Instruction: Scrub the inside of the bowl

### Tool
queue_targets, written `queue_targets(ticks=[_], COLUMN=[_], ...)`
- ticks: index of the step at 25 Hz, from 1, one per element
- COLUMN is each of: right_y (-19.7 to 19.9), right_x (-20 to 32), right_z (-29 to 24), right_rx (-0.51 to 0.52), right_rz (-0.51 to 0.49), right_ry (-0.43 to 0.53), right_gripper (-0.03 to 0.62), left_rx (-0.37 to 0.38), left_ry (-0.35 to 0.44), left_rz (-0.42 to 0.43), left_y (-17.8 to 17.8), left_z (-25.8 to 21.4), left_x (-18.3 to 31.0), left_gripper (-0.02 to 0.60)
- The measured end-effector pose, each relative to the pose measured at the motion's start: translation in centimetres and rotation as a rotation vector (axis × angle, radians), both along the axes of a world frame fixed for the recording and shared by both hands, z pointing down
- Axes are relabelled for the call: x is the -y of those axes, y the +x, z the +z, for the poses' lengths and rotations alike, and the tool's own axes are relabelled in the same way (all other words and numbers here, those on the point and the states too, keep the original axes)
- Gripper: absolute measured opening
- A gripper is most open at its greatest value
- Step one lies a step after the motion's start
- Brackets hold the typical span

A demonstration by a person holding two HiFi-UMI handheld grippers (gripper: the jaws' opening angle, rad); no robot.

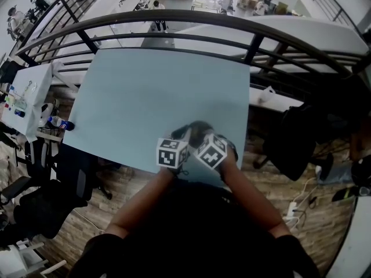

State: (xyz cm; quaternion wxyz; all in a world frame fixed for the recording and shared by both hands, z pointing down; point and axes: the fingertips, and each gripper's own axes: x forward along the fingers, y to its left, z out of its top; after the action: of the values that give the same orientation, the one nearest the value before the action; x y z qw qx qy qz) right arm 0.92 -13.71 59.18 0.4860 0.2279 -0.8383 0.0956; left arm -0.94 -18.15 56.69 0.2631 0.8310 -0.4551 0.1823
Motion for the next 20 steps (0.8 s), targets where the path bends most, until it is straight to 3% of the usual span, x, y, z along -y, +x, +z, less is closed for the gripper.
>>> queue_targets(ticks=[5,9,14,20], right_y=[2.1,1.4,0.4,1.8], right_x=[2.3,2.9,1.5,1.6], right_z=[-0.6,-1.1,-0.8,-0.5], right_rx=[-0.075,-0.069,-0.023,-0.093], right_rz=[0.047,0.016,-0.039,-0.031], right_ry=[0.076,0.128,0.041,0.018], right_gripper=[0.063,0.063,0.063,0.061], left_rx=[-0.012,-0.043,-0.038,0.002], left_ry=[-0.031,-0.047,-0.025,-0.006], left_rz=[-0.014,0.017,0.02,0.023], left_y=[-0.3,1.0,1.1,0.8], left_z=[1.1,0.8,0.0,-0.1], left_x=[-0.2,-0.3,0.3,1.0], left_gripper=[0.012,0.012,0.012,0.012])
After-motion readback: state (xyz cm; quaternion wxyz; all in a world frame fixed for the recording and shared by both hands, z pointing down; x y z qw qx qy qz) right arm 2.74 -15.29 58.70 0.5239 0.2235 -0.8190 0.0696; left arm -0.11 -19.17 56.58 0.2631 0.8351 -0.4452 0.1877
